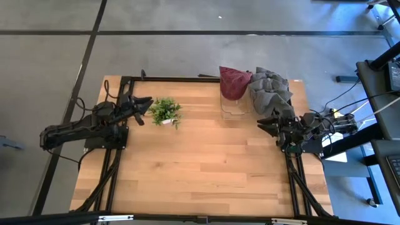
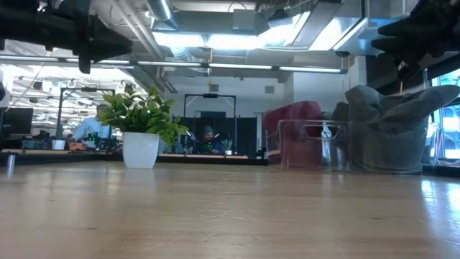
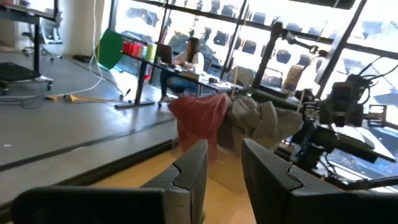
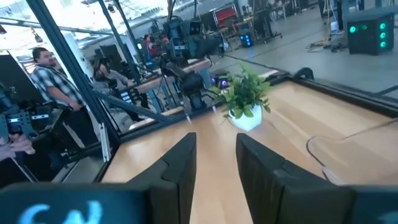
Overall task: Pick & Place hat
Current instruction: Return to Home Position
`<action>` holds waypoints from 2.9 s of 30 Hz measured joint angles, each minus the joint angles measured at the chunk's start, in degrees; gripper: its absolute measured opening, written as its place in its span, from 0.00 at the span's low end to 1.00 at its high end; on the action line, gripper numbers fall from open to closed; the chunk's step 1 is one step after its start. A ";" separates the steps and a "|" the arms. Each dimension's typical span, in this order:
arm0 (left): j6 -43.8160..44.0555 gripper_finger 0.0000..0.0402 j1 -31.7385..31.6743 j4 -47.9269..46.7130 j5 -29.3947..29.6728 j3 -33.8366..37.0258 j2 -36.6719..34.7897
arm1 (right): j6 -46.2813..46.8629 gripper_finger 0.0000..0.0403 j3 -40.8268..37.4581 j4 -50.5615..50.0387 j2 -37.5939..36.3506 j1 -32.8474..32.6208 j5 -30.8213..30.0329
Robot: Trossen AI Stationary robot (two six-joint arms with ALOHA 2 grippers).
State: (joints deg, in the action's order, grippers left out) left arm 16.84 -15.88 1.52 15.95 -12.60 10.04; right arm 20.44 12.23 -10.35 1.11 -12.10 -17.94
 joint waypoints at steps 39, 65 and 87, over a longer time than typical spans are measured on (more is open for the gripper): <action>-2.79 0.24 0.02 -1.27 2.42 11.01 -9.96 | -10.49 0.29 -11.87 19.44 -1.02 -0.13 4.11; -7.13 0.24 0.02 -1.31 2.17 11.01 -9.20 | -5.71 0.29 -11.85 13.66 -0.62 -0.13 2.61; -7.11 0.24 0.01 -1.33 2.18 11.01 -9.20 | -5.76 0.29 -11.82 13.73 -0.62 -0.13 2.59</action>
State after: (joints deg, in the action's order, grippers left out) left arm 9.73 -15.87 0.19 18.13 -1.58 0.84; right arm 14.68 0.40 3.38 0.49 -12.23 -15.35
